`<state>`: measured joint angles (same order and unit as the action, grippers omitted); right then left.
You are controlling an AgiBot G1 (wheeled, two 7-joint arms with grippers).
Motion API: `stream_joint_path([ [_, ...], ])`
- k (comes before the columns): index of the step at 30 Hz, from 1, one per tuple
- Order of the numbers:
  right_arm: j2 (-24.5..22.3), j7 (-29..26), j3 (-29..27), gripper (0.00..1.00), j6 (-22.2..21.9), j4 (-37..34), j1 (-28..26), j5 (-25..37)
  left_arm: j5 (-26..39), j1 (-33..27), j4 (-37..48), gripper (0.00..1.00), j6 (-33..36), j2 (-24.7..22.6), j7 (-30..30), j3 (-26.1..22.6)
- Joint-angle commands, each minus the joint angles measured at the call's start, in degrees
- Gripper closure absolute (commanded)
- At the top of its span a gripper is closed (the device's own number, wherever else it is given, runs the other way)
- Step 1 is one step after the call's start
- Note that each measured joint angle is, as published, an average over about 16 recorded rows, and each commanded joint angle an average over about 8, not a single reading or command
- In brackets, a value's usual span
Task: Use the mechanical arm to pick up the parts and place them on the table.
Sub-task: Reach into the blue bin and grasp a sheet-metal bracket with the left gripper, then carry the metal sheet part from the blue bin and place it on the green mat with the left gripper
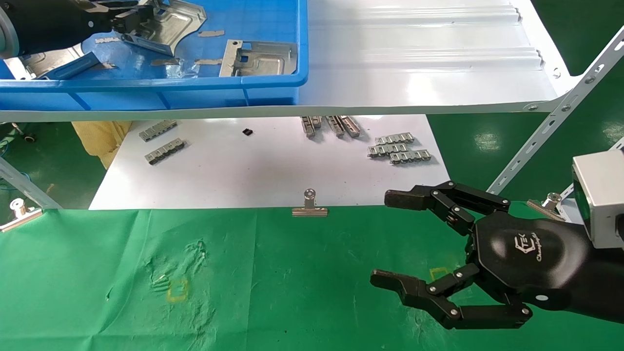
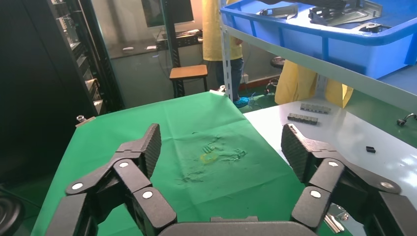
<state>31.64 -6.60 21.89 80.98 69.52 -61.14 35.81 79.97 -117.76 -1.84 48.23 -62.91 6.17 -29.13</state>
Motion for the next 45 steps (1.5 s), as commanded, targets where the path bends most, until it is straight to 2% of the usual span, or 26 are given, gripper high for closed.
stream_joint_path([
  [1, 0.0, 0.0, 0.0, 0.0, 0.0, 0.0, 0.0, 0.0, -0.25, 0.08, 0.02, 1.0, -0.03, 0.01, -0.35, 0.18],
  [8, 0.0, 0.0, 0.0, 0.0, 0.0, 0.0, 0.0, 0.0, -2.25, -1.21, -1.66, 1.0, 6.86, 1.74, -2.34, 1.47],
  [18, 0.0, 0.0, 0.0, 0.0, 0.0, 0.0, 0.0, 0.0, -6.37, -1.35, -5.02, 1.0, 32.71, 6.41, -8.04, 3.52],
  [23, 0.0, 0.0, 0.0, 0.0, 0.0, 0.0, 0.0, 0.0, -7.05, -1.13, -6.9, 1.0, 41.1, 7.25, -9.76, 3.24],
  [29, 0.0, 0.0, 0.0, 0.0, 0.0, 0.0, 0.0, 0.0, -11.35, 2.79, -16.99, 1.0, 44.01, 9.32, -10.1, 0.93],
  [37, 0.0, 0.0, 0.0, 0.0, 0.0, 0.0, 0.0, 0.0, -21.17, 11.98, -35.8, 1.0, 43.46, 17.93, -12.27, -6.52],
  [40, 0.0, 0.0, 0.0, 0.0, 0.0, 0.0, 0.0, 0.0, -22.07, 14.42, -38.32, 1.0, 43.01, 20.46, -16.92, -9.09],
  [45, 0.0, 0.0, 0.0, 0.0, 0.0, 0.0, 0.0, 0.0, -20.46, 18.17, -36.51, 1.0, 42.39, 21.44, -30.1, -12.47],
])
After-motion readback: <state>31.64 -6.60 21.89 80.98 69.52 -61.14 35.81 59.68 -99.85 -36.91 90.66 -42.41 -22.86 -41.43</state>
